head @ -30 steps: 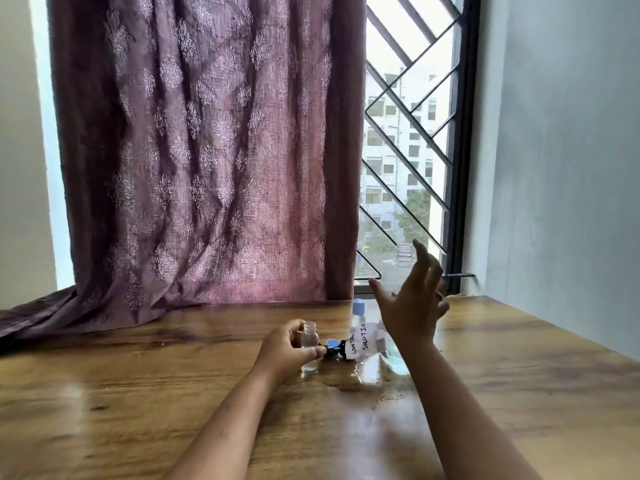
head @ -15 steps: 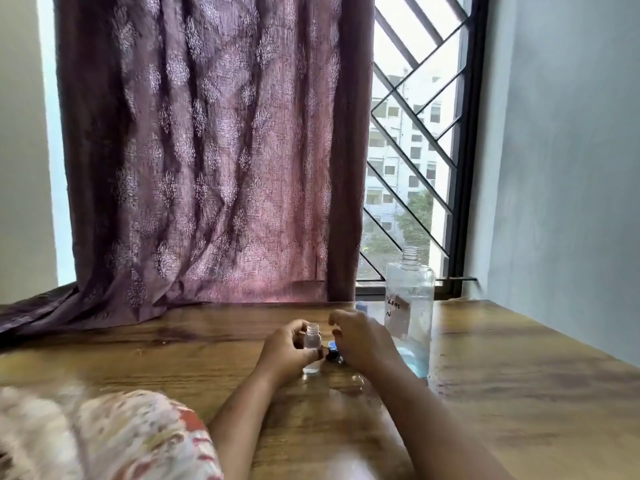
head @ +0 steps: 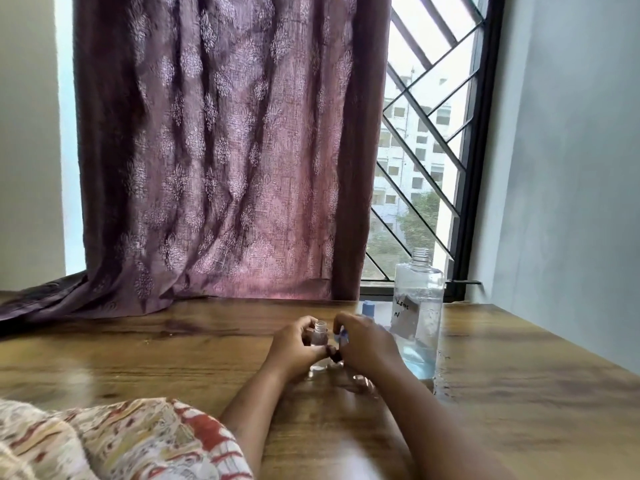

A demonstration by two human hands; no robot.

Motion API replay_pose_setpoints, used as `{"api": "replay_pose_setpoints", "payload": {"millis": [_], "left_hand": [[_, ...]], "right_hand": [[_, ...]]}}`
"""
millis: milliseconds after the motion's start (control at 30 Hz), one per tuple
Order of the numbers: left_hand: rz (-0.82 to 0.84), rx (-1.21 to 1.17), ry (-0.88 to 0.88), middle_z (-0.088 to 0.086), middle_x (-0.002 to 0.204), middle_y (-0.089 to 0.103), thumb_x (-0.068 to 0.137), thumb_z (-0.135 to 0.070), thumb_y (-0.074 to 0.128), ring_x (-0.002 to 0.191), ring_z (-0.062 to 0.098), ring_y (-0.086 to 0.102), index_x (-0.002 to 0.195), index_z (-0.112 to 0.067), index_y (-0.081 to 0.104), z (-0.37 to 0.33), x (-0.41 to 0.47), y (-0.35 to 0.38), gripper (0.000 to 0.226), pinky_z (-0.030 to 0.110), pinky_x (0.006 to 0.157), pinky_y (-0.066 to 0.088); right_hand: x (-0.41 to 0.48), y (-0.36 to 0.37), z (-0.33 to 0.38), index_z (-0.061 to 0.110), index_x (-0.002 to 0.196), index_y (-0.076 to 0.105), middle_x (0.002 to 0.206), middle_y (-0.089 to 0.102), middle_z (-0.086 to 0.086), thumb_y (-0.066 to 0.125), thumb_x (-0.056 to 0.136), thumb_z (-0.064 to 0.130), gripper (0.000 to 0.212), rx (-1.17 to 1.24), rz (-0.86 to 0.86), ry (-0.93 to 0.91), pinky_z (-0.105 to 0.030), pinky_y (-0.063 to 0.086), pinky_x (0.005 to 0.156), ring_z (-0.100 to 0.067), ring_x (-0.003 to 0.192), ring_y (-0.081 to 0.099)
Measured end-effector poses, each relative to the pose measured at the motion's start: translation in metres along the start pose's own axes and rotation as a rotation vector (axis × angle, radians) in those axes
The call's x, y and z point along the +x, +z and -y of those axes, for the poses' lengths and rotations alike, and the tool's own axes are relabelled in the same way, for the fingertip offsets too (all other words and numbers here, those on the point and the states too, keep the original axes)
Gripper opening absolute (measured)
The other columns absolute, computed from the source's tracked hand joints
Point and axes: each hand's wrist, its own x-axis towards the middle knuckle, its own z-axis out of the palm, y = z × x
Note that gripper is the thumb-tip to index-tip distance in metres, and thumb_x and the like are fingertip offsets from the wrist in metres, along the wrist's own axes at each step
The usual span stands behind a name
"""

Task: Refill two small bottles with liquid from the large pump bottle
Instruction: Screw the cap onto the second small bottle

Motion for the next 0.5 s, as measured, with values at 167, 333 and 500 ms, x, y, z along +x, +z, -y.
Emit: {"api": "replay_pose_setpoints", "payload": {"millis": [167,333,500], "left_hand": [[0.015,-0.024,-0.019,0.0,0.086,0.074,0.066,-0.02,0.081,0.082,0.015,0.069,0.095,-0.022,0.059,0.001,0.0,-0.001,0.037,0.017,0.07,0.048],[0.024,-0.064,-0.055,0.003,0.086,0.074,0.064,-0.022,0.08,0.079,0.017,0.068,0.102,-0.028,0.052,0.002,-0.001,-0.002,0.048,0.031,0.074,0.052],[0.03,-0.105,-0.06,0.003,0.084,0.075,0.065,-0.018,0.08,0.074,0.014,0.067,0.106,-0.029,0.046,0.002,0.0,-0.001,0.054,0.026,0.068,0.048]], "right_hand": [[0.01,-0.007,-0.001,0.027,0.104,0.065,0.092,0.061,-0.001,0.051,0.083,0.013,0.029,0.528,-0.25,0.107,-0.027,0.045,0.071,-0.019,0.08,0.058],[0.009,-0.008,0.007,0.031,0.095,0.069,0.096,0.058,0.006,0.056,0.085,0.009,0.028,0.933,-0.167,0.089,-0.038,0.051,0.079,-0.018,0.084,0.061],[0.005,-0.005,0.014,0.021,0.092,0.056,0.088,0.063,0.001,0.072,0.08,0.014,0.021,0.917,-0.094,0.04,-0.012,0.045,0.055,-0.005,0.072,0.063]]}}
